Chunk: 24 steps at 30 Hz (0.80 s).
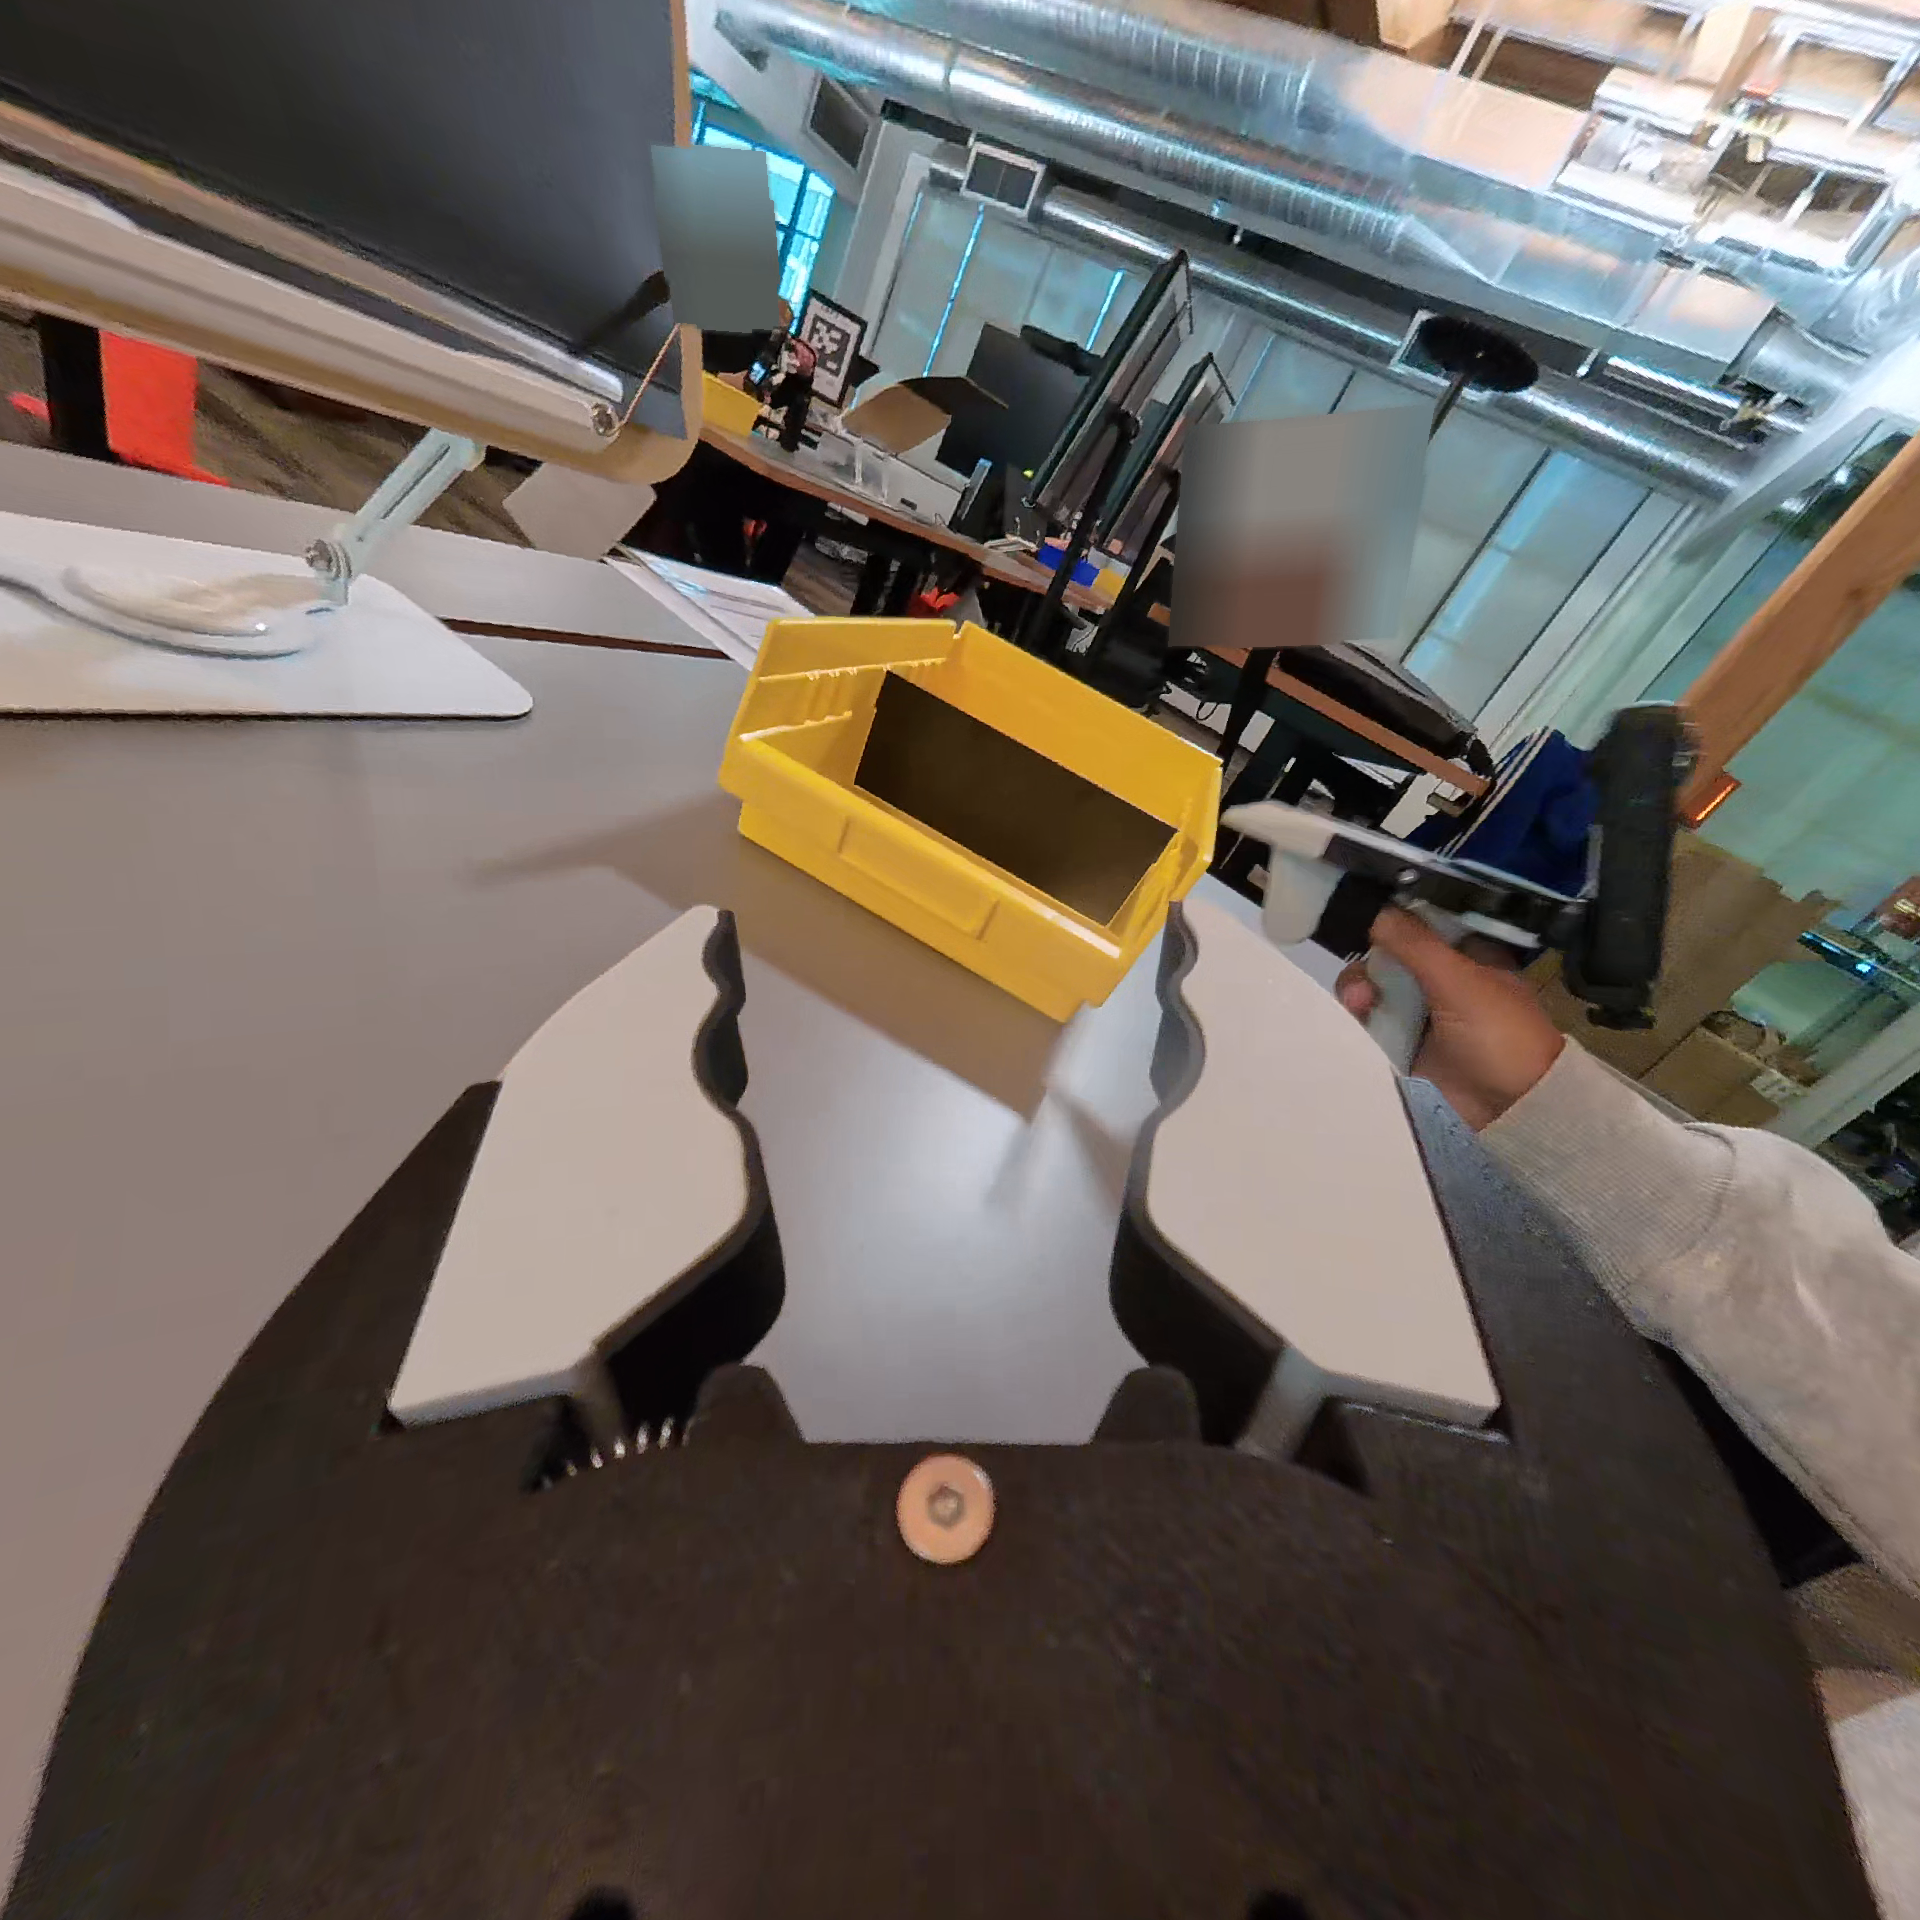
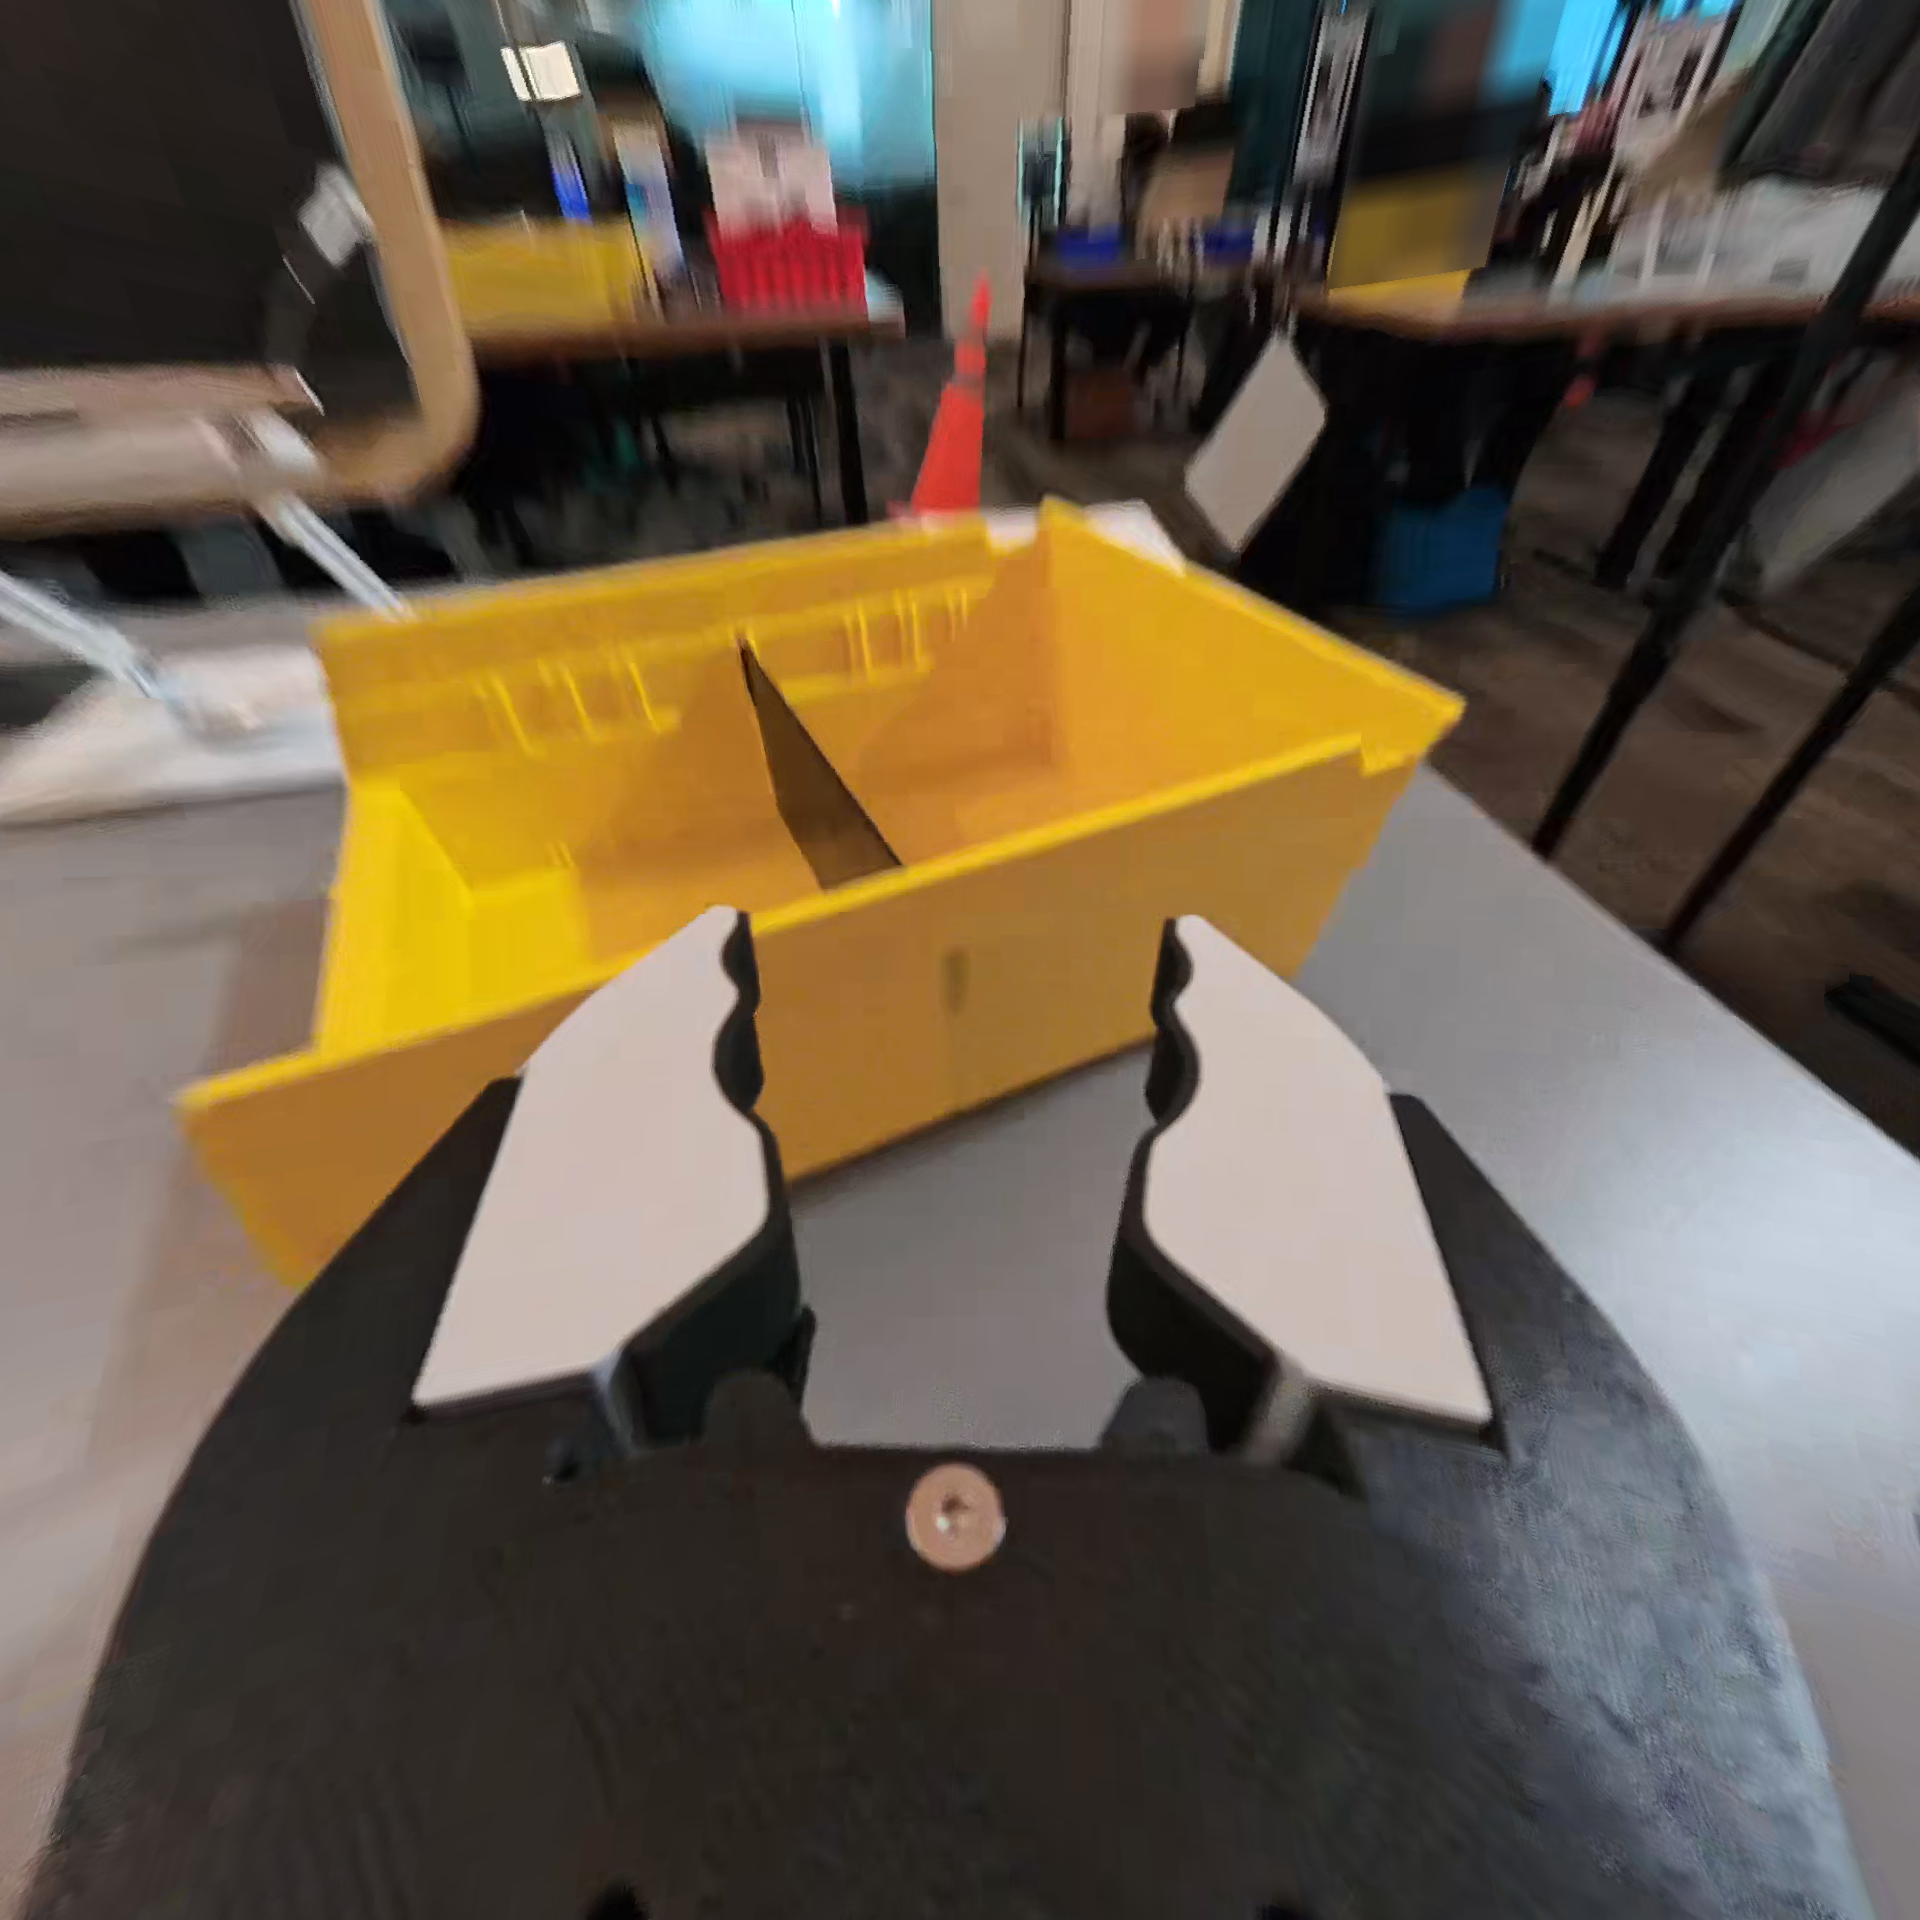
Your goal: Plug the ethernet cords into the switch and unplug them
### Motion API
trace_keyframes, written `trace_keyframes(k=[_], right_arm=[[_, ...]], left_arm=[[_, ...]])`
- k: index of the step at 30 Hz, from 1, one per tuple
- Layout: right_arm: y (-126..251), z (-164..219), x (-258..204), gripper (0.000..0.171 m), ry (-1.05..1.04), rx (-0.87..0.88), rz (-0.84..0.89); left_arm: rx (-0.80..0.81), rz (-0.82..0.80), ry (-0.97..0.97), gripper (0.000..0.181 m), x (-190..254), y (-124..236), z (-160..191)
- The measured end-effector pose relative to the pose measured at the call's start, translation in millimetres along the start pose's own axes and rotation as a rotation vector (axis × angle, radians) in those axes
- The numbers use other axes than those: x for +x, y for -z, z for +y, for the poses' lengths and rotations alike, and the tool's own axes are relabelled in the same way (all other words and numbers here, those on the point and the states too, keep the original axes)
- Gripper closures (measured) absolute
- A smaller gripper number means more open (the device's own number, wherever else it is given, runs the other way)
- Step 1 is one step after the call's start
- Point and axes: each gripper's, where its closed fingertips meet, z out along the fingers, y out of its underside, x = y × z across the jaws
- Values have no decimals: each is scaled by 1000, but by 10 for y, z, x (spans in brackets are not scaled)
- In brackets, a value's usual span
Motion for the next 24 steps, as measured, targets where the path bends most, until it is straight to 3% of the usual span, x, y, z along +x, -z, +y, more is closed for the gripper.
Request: trace_keyframes(k=[3,9,14,21,24], right_arm=[[126,-236,-110,92,26,117,1],[112,-92,-665,70,151,66,-153],[4,-84,-670,68,254,62,-98],[-273,261,-189,58,-228,-130,-164],[-370,223,233,73,-301,-133,-138]], left_arm=[[-30,-10,20,105,-58,-37,76],[-57,-21,-6,107,-26,-76,149],[-89,-51,-36,110,-39,-63,250],[-60,-100,-20,110,-129,130,174],[-22,-126,-2,110,-188,275,75]])
